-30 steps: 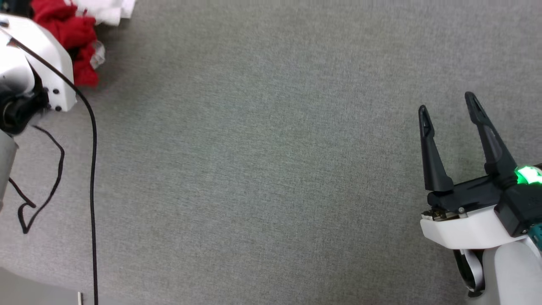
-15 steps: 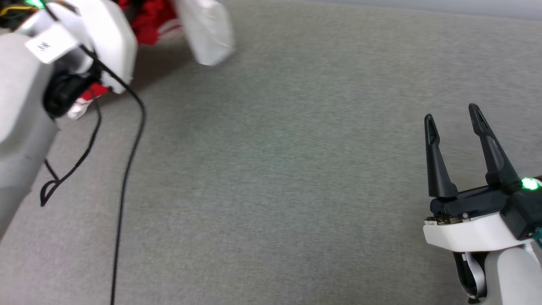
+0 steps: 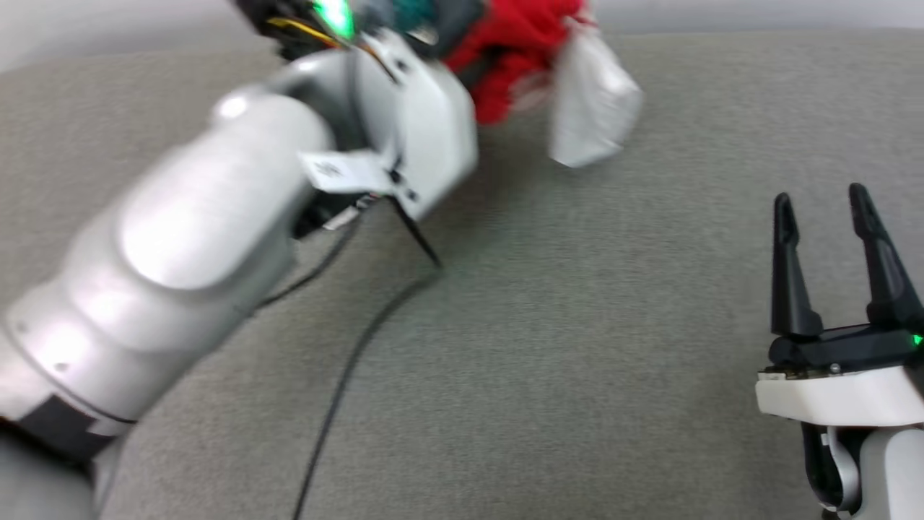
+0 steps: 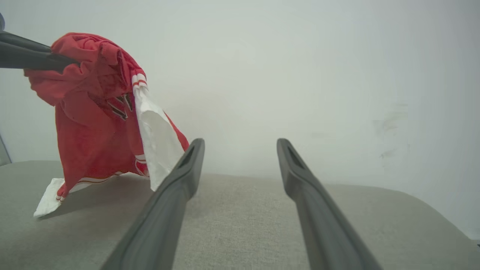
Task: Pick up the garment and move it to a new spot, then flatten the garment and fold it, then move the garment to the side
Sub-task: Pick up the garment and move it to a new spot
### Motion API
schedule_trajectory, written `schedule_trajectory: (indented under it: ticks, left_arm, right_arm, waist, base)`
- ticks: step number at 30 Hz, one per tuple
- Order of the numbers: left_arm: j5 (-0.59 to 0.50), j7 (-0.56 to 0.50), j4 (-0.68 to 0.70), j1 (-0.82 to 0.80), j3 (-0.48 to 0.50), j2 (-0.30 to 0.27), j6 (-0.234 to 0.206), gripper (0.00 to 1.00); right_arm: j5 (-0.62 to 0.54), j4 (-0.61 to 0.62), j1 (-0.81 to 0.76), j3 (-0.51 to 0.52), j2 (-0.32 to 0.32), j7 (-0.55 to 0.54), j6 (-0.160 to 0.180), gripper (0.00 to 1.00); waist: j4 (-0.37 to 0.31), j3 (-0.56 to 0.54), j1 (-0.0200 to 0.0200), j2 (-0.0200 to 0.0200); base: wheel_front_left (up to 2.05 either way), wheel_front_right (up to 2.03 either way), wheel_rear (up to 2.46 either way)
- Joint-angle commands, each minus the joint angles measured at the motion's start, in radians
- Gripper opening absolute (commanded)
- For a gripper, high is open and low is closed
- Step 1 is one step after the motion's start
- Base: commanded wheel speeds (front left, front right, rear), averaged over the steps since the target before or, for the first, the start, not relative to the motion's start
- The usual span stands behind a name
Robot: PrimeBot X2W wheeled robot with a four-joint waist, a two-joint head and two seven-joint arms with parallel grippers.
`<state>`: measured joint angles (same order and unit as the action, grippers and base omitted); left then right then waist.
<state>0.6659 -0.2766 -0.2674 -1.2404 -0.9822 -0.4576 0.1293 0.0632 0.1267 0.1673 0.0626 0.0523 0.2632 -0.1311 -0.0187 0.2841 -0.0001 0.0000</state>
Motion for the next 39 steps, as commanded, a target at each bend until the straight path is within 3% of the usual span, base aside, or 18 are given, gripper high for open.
schedule_trajectory:
  ticks: [1, 6, 14, 27, 31, 34, 35, 36, 39]
  left_arm:
    - [0.004, 0.014, 0.006, -0.012, -0.023, 0.022, 0.0, 0.0]
    - [0.024, 0.042, 0.008, 0.02, -0.127, 0.078, 0.0, 0.0]
    - [0.06, 0.099, -0.044, 0.148, -0.223, 0.07, -0.001, 0.0]
    - [0.128, 0.186, -0.157, 0.504, -0.277, 0.095, -0.022, 0.0]
    - [0.148, 0.198, -0.178, 0.575, -0.286, 0.114, -0.016, 0.0]
    - [0.135, 0.24, -0.184, 0.585, -0.278, 0.127, -0.038, 0.0]
    - [0.126, 0.262, -0.183, 0.58, -0.27, 0.131, -0.055, 0.23]
    - [0.114, 0.29, -0.178, 0.573, -0.259, 0.135, -0.073, 1.0]
    - [0.082, 0.364, -0.156, 0.562, -0.237, 0.142, -0.121, 1.0]
  right_arm:
    - [0.007, 0.005, -0.006, 0.012, -0.003, 0.002, 0.001, 1.0]
    - [0.016, 0.008, -0.012, 0.047, -0.003, 0.002, 0.001, 1.0]
    - [0.022, 0.008, -0.023, 0.063, -0.003, 0.002, 0.001, 1.0]
    - [0.016, 0.001, -0.04, 0.052, -0.003, 0.002, 0.001, 1.0]
    - [0.011, -0.007, -0.045, 0.051, -0.003, 0.002, 0.001, 1.0]
    - [0.007, -0.012, -0.052, 0.053, -0.003, 0.002, 0.001, 1.0]
    - [0.007, -0.013, -0.056, 0.054, -0.003, 0.002, 0.001, 1.0]
    - [0.005, -0.015, -0.061, 0.055, -0.003, 0.002, 0.001, 1.0]
    - [0.003, -0.023, -0.071, 0.058, -0.003, 0.002, 0.001, 1.0]
  waist:
    - [-0.037, -0.002, 0.0001, 0.0]
    - [-0.062, 0.005, 0.0001, 0.0]
    - [-0.052, -0.002, 0.0001, 0.0]
    - [-0.015, -0.017, 0.0001, 0.0]
    - [-0.012, -0.028, 0.0001, 0.0]
    - [-0.005, -0.042, 0.0001, 0.0]
    - [-0.002, -0.048, 0.0001, 0.0]
    - [0.002, -0.054, 0.0001, 0.0]
    - [0.014, -0.078, 0.0001, 0.0]
  base:
    - [0.0, 0.0, 0.0]
    - [0.0, 0.0, 0.0]
    - [0.0, 0.0, 0.0]
    - [0.0, 0.0, 0.0]
    - [0.0, 0.0, 0.0]
    - [0.0, 0.0, 0.0]
    - [0.0, 0.0, 0.0]
    - [0.0, 0.0, 0.0]
    - [0.0, 0.0, 0.0]
